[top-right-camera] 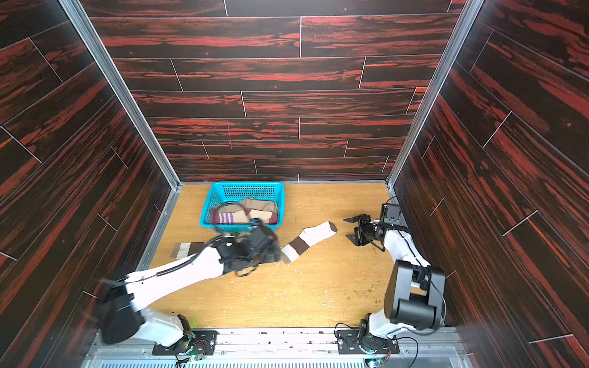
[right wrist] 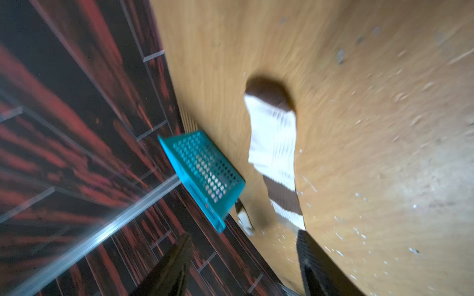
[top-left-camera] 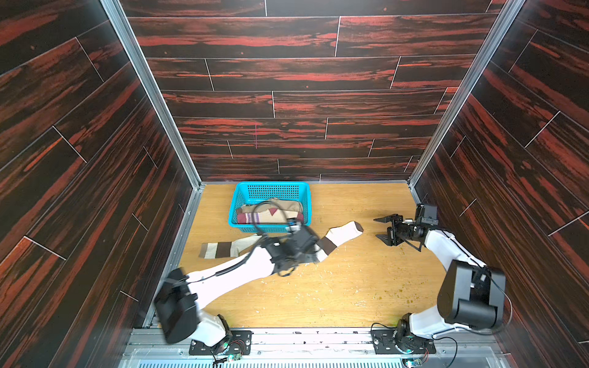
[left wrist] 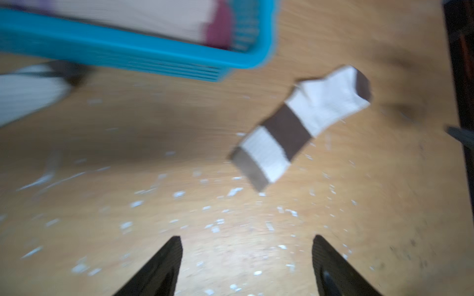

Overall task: Place the socks together as a pair
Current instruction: Pick up the sock at the center of the board.

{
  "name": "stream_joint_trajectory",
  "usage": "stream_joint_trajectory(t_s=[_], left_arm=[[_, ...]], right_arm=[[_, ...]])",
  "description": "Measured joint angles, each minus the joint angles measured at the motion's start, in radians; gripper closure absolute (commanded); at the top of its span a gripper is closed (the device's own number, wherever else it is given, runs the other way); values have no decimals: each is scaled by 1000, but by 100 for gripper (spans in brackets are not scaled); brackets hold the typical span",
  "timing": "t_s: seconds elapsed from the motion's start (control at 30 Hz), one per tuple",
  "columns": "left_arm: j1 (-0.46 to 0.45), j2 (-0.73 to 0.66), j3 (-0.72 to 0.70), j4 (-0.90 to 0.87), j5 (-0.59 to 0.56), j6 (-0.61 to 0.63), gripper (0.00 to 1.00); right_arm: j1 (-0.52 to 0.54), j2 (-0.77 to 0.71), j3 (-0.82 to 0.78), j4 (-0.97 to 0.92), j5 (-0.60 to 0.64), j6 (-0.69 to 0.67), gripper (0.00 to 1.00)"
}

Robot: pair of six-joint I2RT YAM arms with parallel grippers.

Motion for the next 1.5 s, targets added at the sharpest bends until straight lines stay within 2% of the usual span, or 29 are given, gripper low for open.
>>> stream_joint_trajectory(t_s=[0.07,0.13,0.23,0.37,0.5,0.6,0.7,0.9,1.0,1.2,1.5], left_arm=[[77,-124,-61,-46,-25,-33,14],[192,-245,-101,-101,-39,-51,13],[384,-330,-116,-184,-41,-37,13],[630,-318,-133,-258,-4,13,13],[890,-301,-169,-266,45,76,15],[1040,-242,-173,-251,106,119,19],[1146,-142,-176,-221,154,162,20],[1205,50,-140,-166,231,238,27],[1223,140,-102,-147,246,271,28],[1240,235,-53,-101,260,310,31],[1241,375,-21,-16,297,353,59]], right_arm=[[19,-41,0,-49,-11,-82,29],[55,-95,0,-100,-13,-172,25],[116,-182,0,-159,-9,-287,21],[222,-283,3,-212,15,-397,18],[324,-320,6,-226,23,-449,18],[360,-317,6,-229,23,-463,18],[388,-315,18,-241,25,-478,18],[424,-315,78,-248,10,-497,18],[430,-315,81,-248,-2,-497,18],[441,-330,85,-251,-24,-492,18],[460,-352,101,-235,-51,-459,18]])
